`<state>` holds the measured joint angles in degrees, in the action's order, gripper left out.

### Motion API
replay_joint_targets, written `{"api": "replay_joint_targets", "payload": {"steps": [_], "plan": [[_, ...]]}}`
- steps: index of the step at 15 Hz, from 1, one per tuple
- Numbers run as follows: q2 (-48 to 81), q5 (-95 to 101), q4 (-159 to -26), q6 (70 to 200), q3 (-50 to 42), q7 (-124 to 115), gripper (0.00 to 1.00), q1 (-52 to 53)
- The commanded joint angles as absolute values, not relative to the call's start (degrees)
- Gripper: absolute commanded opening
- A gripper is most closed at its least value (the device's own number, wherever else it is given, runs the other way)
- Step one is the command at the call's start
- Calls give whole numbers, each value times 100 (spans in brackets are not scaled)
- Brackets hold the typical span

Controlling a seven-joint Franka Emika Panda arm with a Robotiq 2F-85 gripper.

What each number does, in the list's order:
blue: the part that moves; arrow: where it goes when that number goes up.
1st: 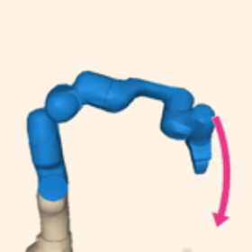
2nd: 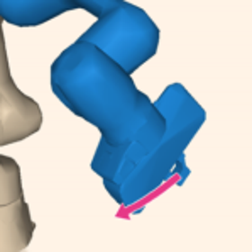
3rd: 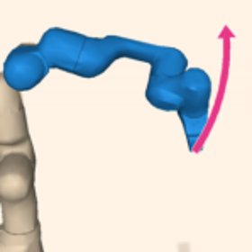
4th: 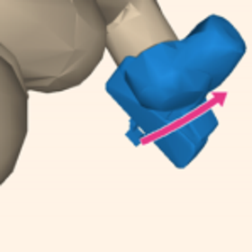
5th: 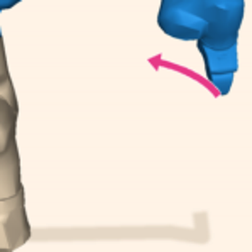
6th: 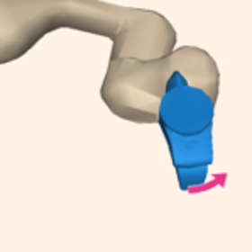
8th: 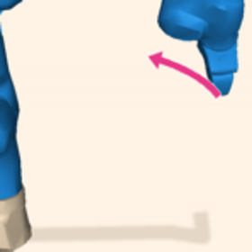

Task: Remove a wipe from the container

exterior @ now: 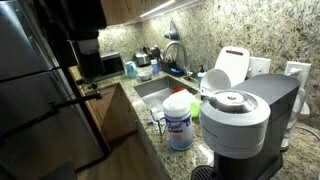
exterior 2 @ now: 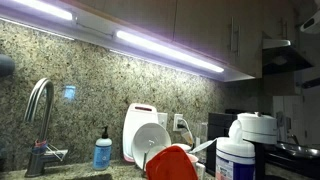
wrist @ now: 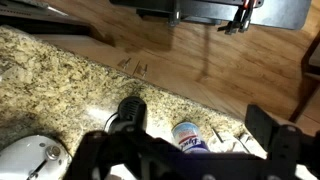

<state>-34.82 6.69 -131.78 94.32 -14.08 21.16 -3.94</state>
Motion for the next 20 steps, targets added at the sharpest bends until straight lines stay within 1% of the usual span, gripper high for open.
{"api": "replay_joint_targets", "payload": {"steps": [1, 14, 16, 20], "plan": [[-3471, 651, -13162, 9418, -1384, 2133, 100, -429], [-3470, 649, -13162, 9419, -1401, 2134, 100, -434], [-3345, 598, -13090, 9577, -1340, 2200, 100, -322], [-3228, 709, -13114, 10459, -1076, 2417, 100, -13]]}}
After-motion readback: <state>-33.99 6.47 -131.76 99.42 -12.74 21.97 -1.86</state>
